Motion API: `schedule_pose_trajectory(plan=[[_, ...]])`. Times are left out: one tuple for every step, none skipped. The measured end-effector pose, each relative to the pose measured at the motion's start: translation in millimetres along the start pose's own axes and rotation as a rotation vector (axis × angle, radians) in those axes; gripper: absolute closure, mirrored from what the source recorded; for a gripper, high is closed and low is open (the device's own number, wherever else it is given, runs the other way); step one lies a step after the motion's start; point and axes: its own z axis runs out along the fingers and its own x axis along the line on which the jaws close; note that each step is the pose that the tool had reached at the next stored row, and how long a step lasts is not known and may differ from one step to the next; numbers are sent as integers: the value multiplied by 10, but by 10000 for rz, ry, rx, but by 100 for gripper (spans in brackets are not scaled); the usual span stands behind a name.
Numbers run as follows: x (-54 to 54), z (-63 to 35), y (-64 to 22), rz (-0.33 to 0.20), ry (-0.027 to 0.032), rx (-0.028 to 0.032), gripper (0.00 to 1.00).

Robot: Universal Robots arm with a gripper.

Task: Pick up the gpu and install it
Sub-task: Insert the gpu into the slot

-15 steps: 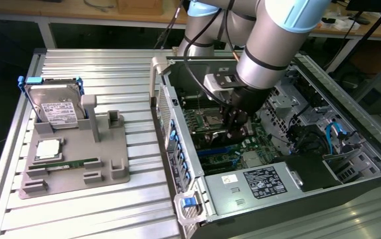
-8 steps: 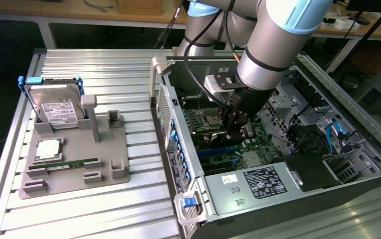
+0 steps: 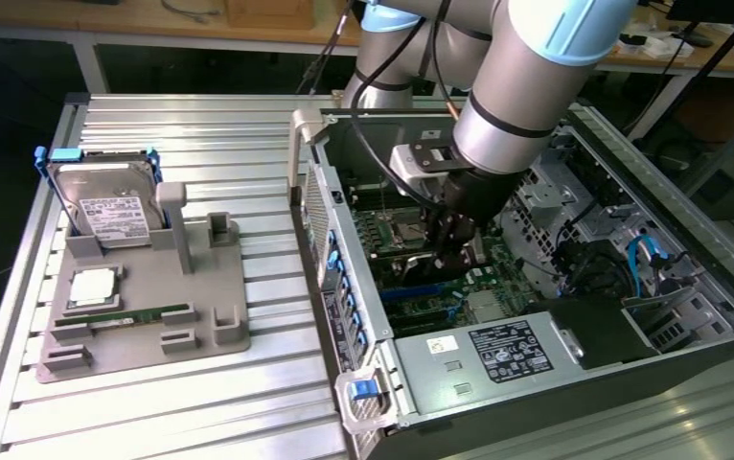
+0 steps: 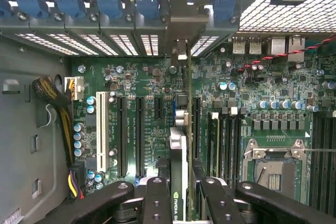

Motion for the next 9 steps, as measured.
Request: schedule_pose_trajectory(plan=[[0,0,0,-1,0,0,73],[0,0,0,-1,0,0,73],[0,0,1,-1,0,0,73],[0,0,1,0,0,0,73],[0,0,1,0,0,0,73],[0,0,2,0,0,1,73],[0,0,4,1,0,5,73],[0,0,10,2,1,21,73],[0,0,15,0,2,48,73]])
